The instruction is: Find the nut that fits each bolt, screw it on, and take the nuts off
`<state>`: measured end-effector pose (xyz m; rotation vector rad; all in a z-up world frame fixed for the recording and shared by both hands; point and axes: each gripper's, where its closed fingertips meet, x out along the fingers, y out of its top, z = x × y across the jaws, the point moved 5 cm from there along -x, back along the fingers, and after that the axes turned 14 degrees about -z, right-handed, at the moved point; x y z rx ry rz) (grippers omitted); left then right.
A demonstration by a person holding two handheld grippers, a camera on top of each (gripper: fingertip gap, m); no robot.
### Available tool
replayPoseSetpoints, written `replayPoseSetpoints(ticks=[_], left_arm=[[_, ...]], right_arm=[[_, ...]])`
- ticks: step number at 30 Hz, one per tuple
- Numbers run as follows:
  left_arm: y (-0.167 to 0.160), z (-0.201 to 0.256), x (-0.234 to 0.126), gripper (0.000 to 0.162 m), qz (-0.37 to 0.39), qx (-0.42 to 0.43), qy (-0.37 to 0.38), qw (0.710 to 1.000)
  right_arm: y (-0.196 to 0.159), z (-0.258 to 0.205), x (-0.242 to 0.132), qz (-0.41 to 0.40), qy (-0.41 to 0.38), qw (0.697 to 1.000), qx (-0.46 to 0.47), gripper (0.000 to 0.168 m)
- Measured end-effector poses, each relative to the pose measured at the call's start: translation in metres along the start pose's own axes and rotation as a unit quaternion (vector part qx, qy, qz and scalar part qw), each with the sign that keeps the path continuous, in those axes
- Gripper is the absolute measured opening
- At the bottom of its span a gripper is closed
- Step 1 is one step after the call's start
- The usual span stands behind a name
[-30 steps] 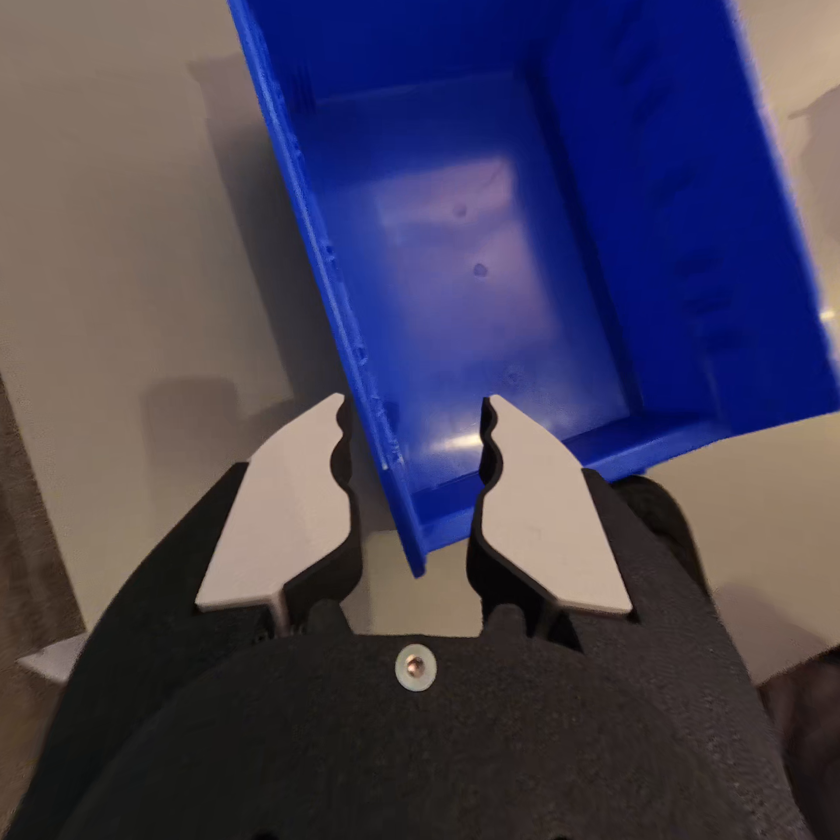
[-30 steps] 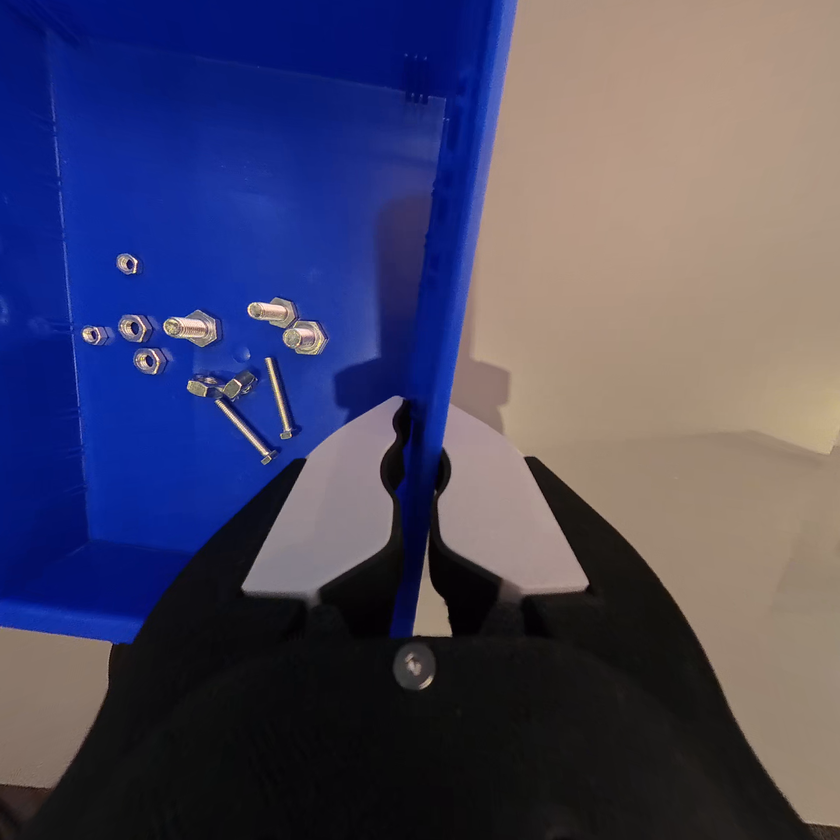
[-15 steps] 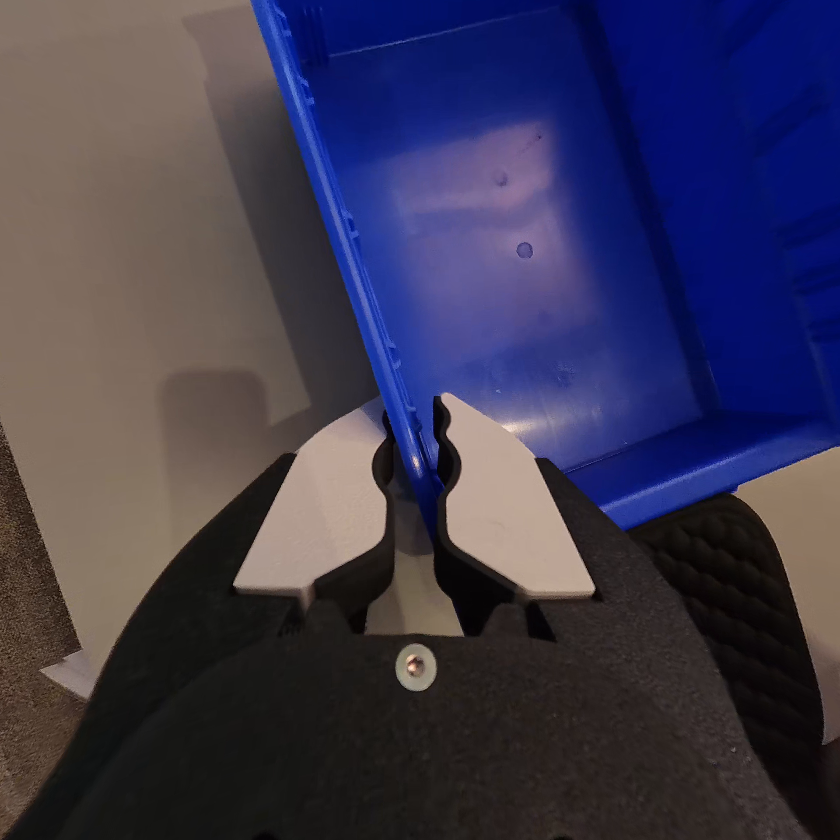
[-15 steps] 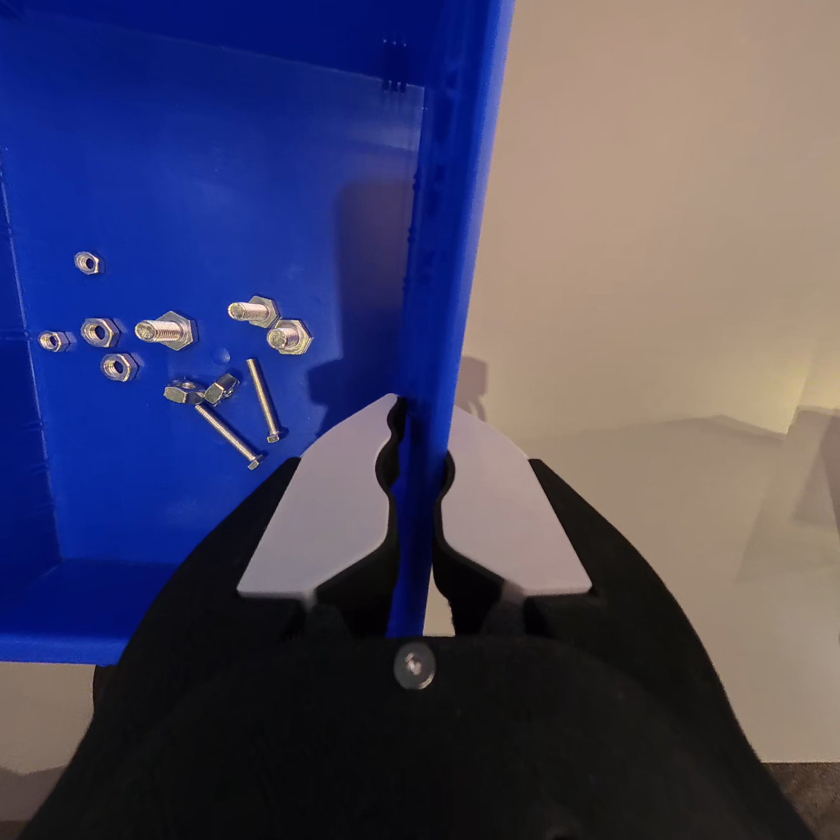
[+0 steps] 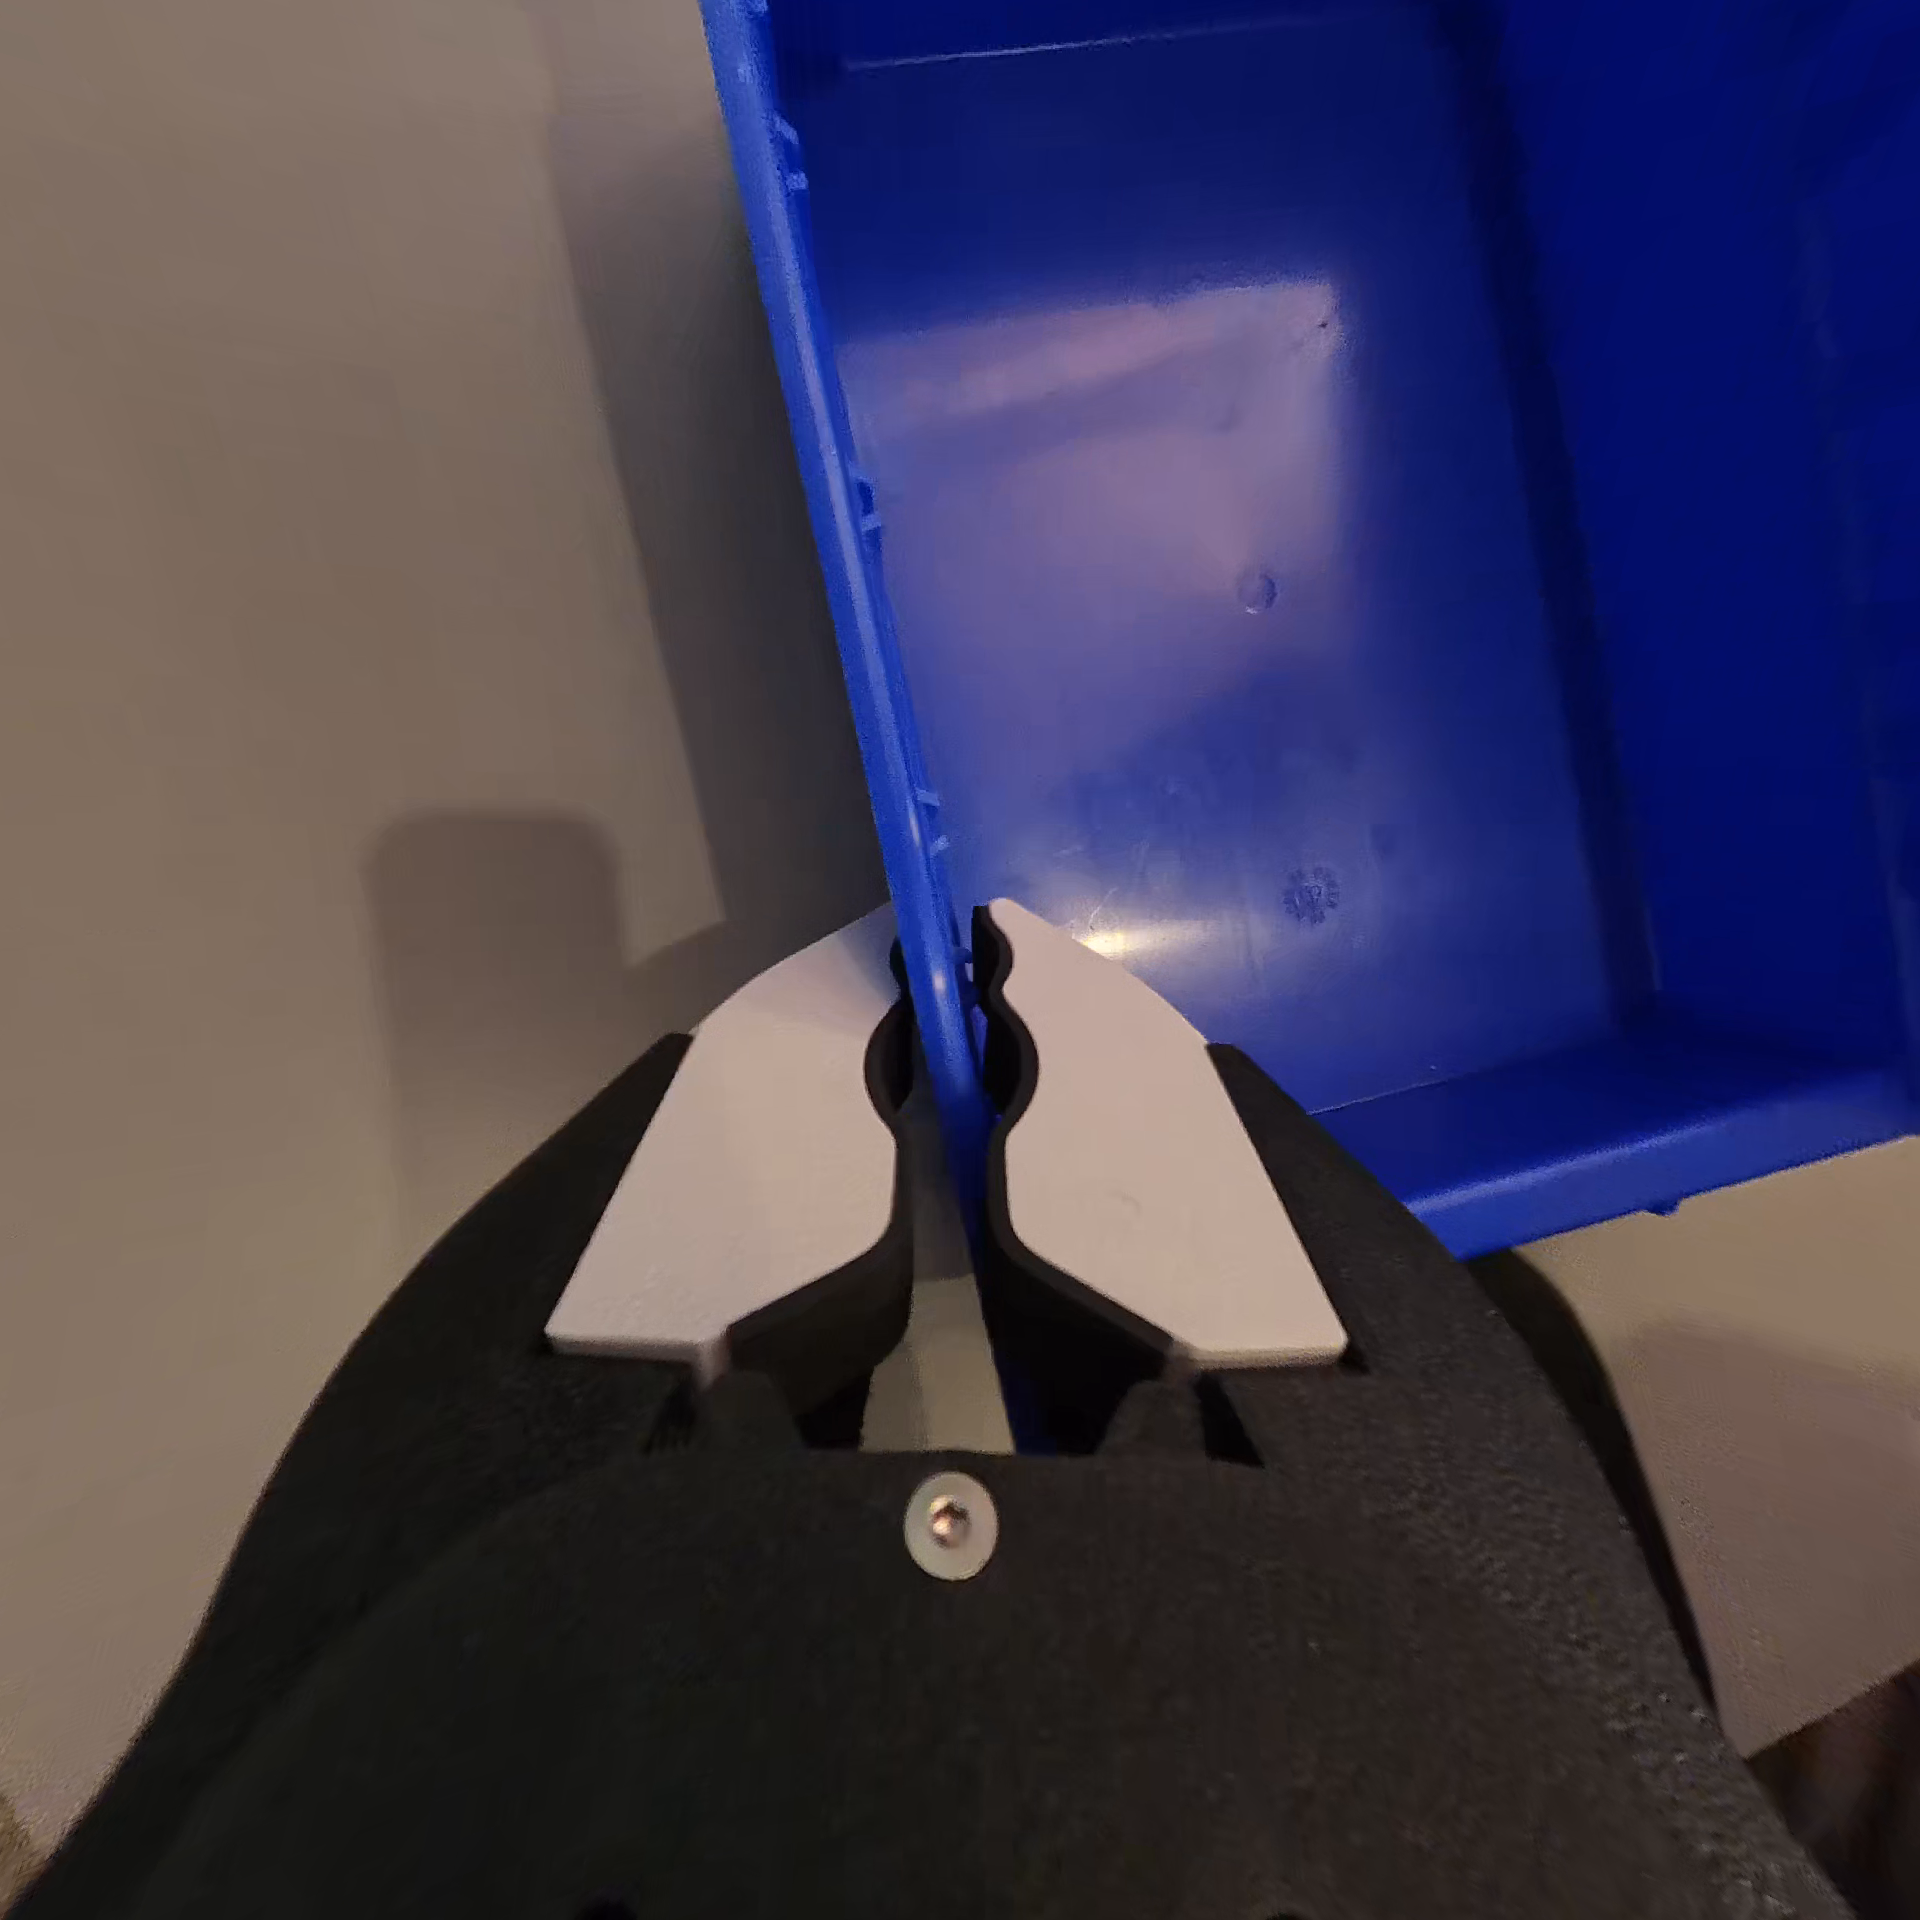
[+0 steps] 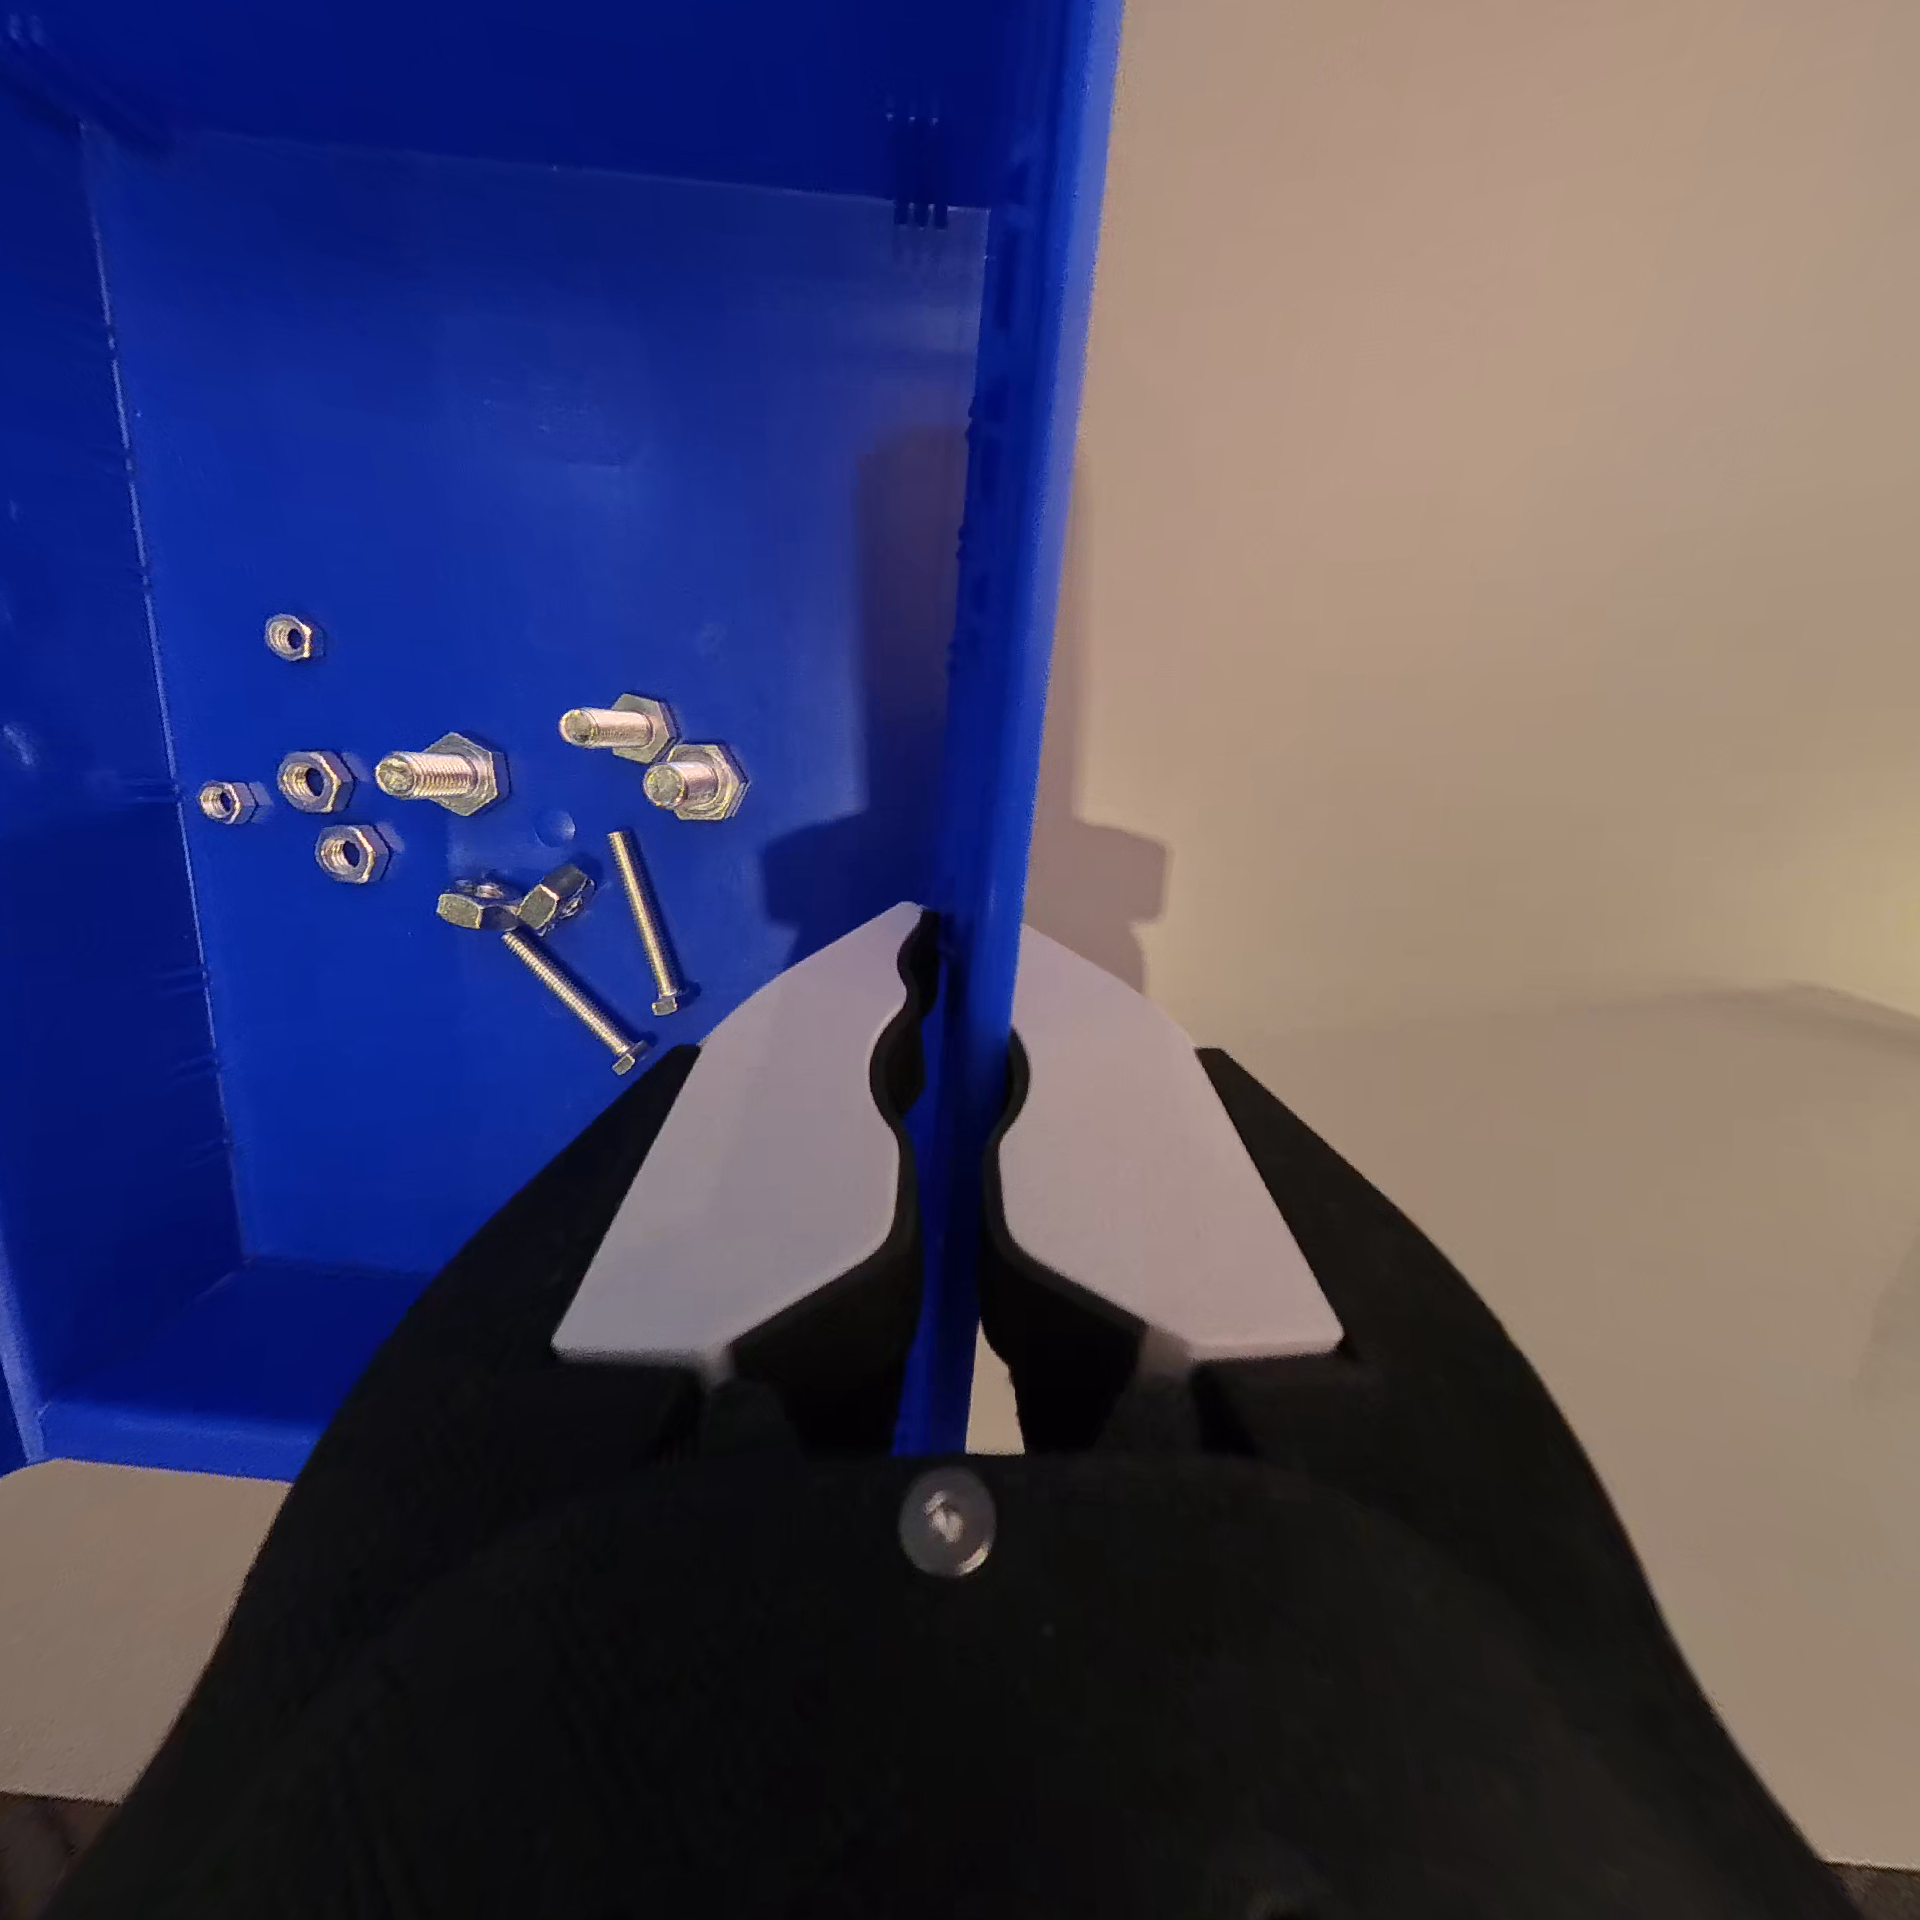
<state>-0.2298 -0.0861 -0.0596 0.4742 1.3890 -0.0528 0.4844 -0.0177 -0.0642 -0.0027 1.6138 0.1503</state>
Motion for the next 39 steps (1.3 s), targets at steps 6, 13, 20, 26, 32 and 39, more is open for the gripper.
replayPoseSetpoints(ticks=[6,13,20,26,32,39], left_arm=[[0.014,0.073,0.015,0.011,-0.005,0.002,0.01,1.0],[0.03,0.141,0.032,0.016,0.002,0.004,0.01,1.0],[0.04,0.195,0.042,0.03,0.021,0.037,-0.024,0.999],[0.047,0.219,0.023,0.044,0.077,0.068,-0.023,0.994],[0.047,0.216,-0.033,0.053,0.157,0.088,0.009,0.984],[0.04,0.197,-0.068,0.053,0.187,0.098,0.077,0.974]], right_arm=[[0.005,-0.06,0.002,-0.003,0.016,0.999,-0.048,0.006],[0.016,-0.09,0.021,-0.086,0.038,0.993,-0.073,0.012],[0.015,-0.082,0.033,-0.152,0.058,0.984,-0.075,0.008],[0.006,-0.05,0.031,-0.181,0.056,0.98,-0.059,0.007],[-0.001,-0.016,0.025,-0.187,0.06,0.98,-0.046,0.007],[-0.006,0.013,-0.016,-0.181,0.032,0.982,-0.028,0.007]])
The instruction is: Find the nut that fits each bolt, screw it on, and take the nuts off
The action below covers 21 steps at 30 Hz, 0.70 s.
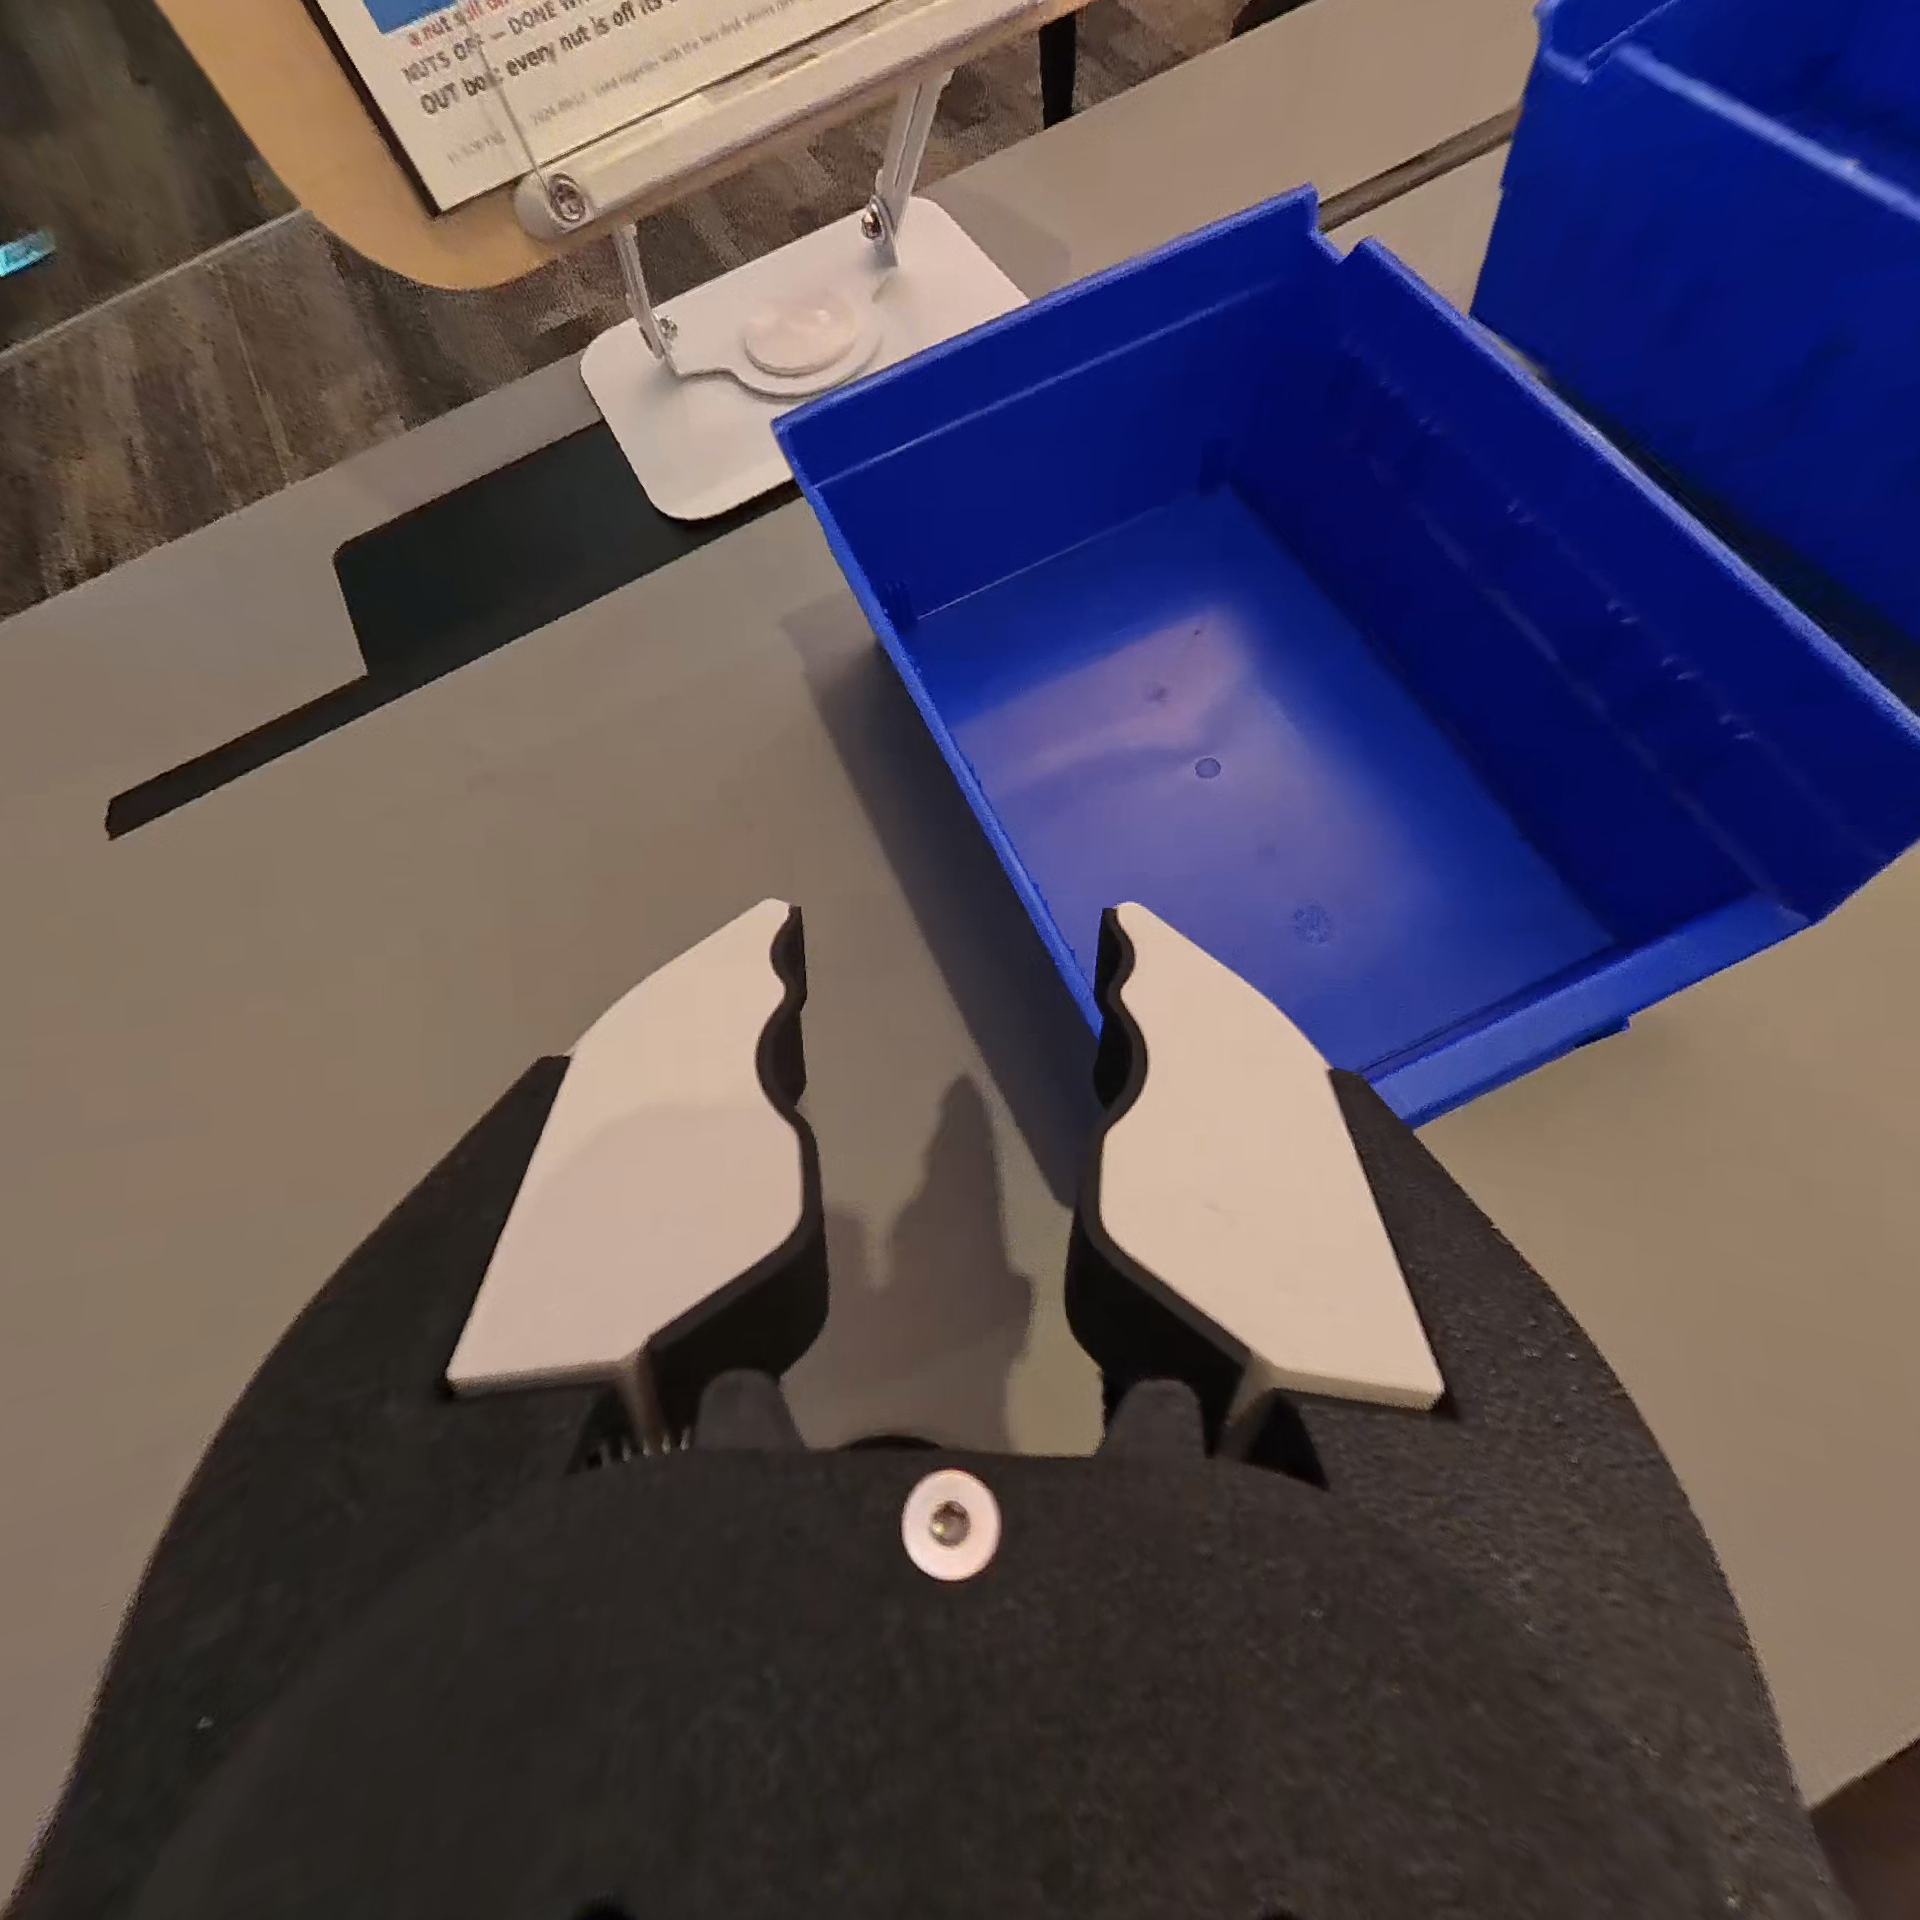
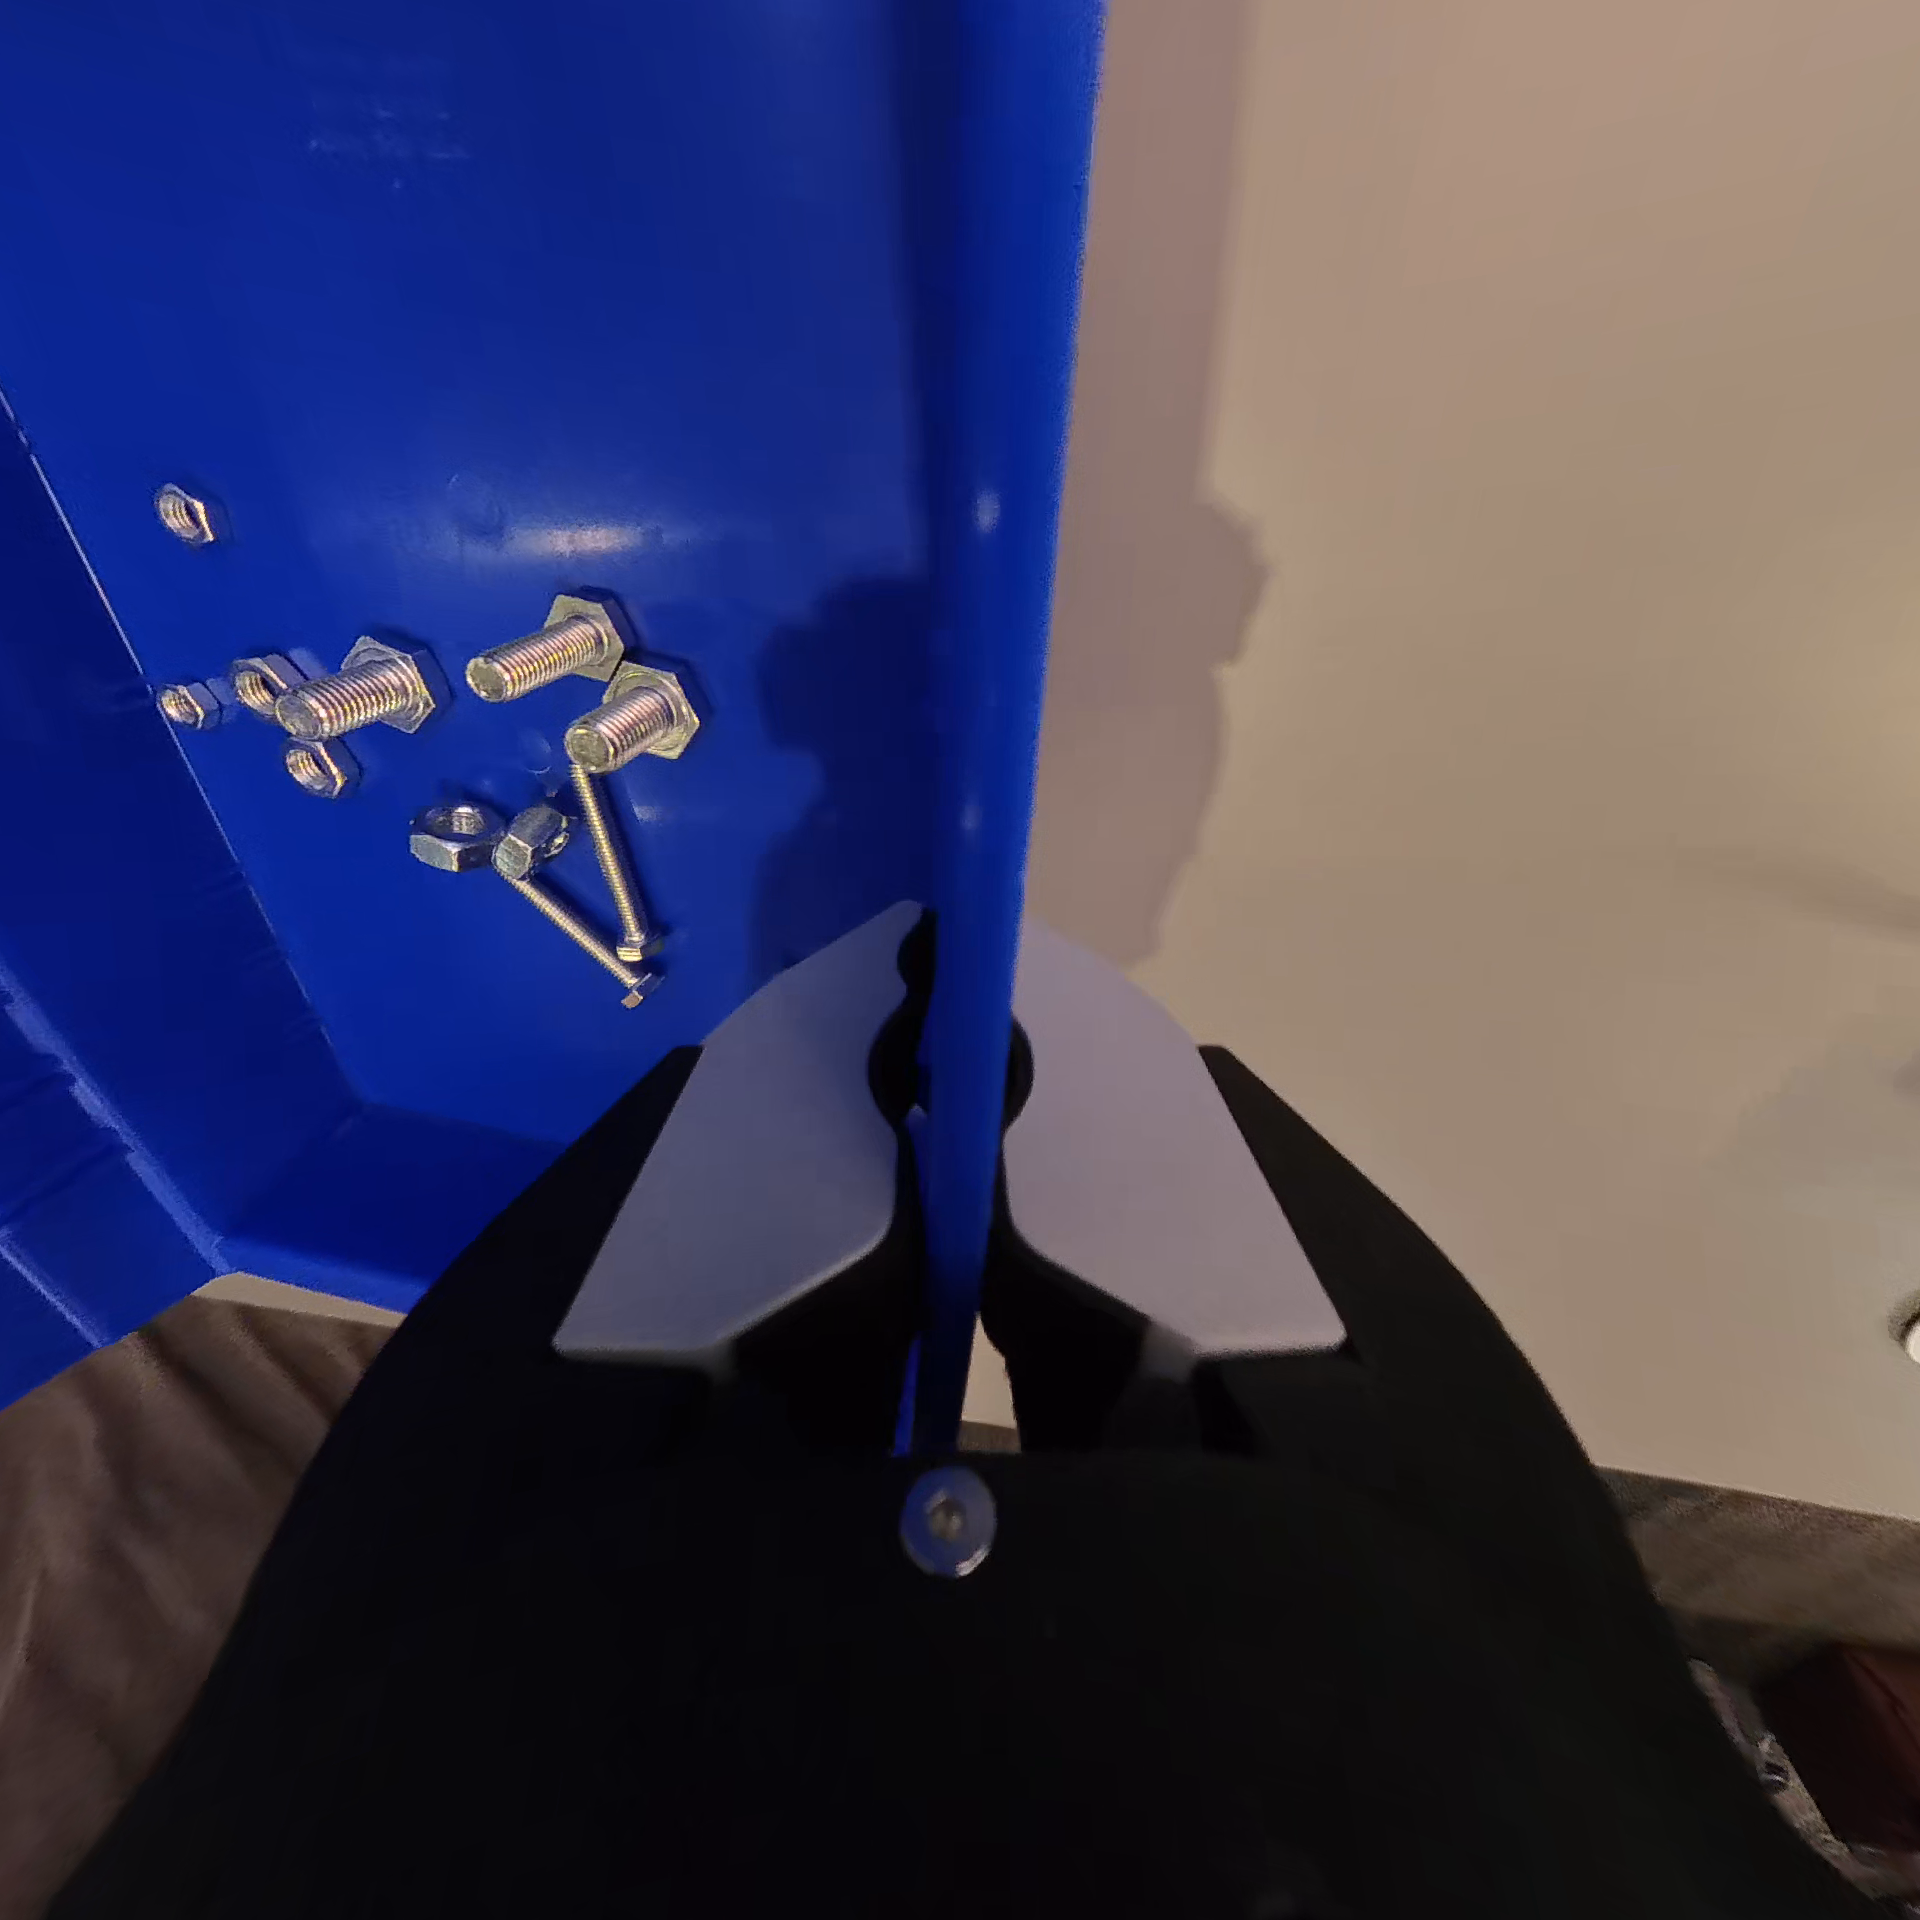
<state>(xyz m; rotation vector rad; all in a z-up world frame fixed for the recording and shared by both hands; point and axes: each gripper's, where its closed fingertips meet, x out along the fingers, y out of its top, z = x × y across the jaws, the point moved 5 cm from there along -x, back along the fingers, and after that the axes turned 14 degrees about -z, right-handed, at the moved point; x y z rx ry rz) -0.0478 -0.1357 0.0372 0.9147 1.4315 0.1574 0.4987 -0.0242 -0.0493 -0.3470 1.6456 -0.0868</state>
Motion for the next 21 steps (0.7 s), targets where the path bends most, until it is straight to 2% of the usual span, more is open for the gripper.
replayPoseSetpoints(ticks=[5,9,15,21], left_arm=[[-0.01,-0.013,-0.01,0.054,0.012,-0.014,0.019,1.0],[-0.021,-0.024,-0.018,0.055,0.021,-0.037,0.029,0.999],[-0.047,-0.053,-0.043,0.055,0.033,-0.073,0.071,0.994],[-0.087,-0.088,-0.07,0.055,0.032,-0.117,0.106,0.987]], right_arm=[[-0.008,-0.01,-0.059,0.033,-0.009,0.999,0.0,0.007],[-0.001,-0.052,-0.109,0.05,-0.023,0.998,-0.023,0.007],[0.044,-0.177,-0.152,0.056,-0.033,0.991,-0.115,0.007],[0.097,-0.333,-0.151,0.05,-0.004,0.972,-0.23,0.007]])
